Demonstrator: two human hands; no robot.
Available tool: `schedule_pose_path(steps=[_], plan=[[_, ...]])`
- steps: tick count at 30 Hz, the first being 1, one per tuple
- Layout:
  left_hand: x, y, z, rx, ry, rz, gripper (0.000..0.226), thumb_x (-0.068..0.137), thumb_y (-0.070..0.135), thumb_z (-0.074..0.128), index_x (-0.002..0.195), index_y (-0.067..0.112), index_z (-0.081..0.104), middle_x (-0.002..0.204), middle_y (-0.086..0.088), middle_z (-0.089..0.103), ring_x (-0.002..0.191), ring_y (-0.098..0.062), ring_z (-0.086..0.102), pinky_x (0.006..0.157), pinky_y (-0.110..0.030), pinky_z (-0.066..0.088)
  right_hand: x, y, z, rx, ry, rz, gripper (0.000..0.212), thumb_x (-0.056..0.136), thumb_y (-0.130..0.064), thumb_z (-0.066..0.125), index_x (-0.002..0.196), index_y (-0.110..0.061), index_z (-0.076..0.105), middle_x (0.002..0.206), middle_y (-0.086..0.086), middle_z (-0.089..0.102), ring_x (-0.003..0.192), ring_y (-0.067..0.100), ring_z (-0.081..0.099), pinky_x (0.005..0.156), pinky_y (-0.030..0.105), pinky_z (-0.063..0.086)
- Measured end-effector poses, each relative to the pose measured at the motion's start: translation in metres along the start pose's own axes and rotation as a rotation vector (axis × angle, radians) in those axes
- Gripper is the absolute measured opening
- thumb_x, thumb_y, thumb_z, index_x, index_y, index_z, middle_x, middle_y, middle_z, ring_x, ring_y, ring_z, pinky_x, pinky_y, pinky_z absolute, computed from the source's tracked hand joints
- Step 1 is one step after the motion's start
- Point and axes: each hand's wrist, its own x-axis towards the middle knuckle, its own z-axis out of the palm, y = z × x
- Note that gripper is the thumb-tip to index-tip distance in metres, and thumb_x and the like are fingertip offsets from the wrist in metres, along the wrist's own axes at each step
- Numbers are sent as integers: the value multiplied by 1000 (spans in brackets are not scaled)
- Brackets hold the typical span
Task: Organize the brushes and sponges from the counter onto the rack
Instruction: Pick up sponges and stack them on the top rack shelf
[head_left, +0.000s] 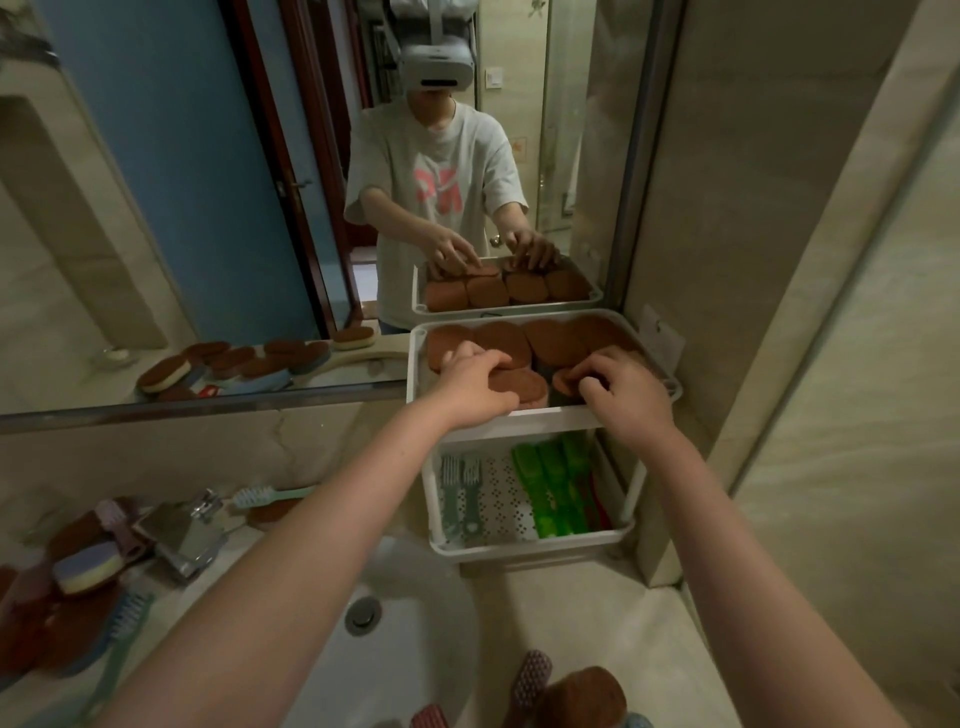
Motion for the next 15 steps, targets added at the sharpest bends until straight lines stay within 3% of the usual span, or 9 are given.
schedule_pose_path(steps=[5,9,15], plan=[[-9,-6,7,73,197,25,46,85,38,56,128,22,52,127,-4,40,124,-25,30,104,-37,33,-6,1,10,-73,153,-41,24,83,-33,53,94,-21,70,104,-3,62,100,20,53,78,36,46],[-14,-8,14,72,188,29,43,90,40,51,128,19,55,127,-3,44,122,-23,34,100,-36,36,-14,-1,21,-75,306,-56,23,84,-30,56,96,-17,71,101,2,64,97,25,54,82,40,45],[-10,3,18,56,153,37,42,93,34,48,129,16,55,129,-6,46,124,-25,34,105,-33,30,-20,-1,25,-93,375,-52,28,85,-29,51,90,-12,72,92,6,66,91,27,58,77,36,40]])
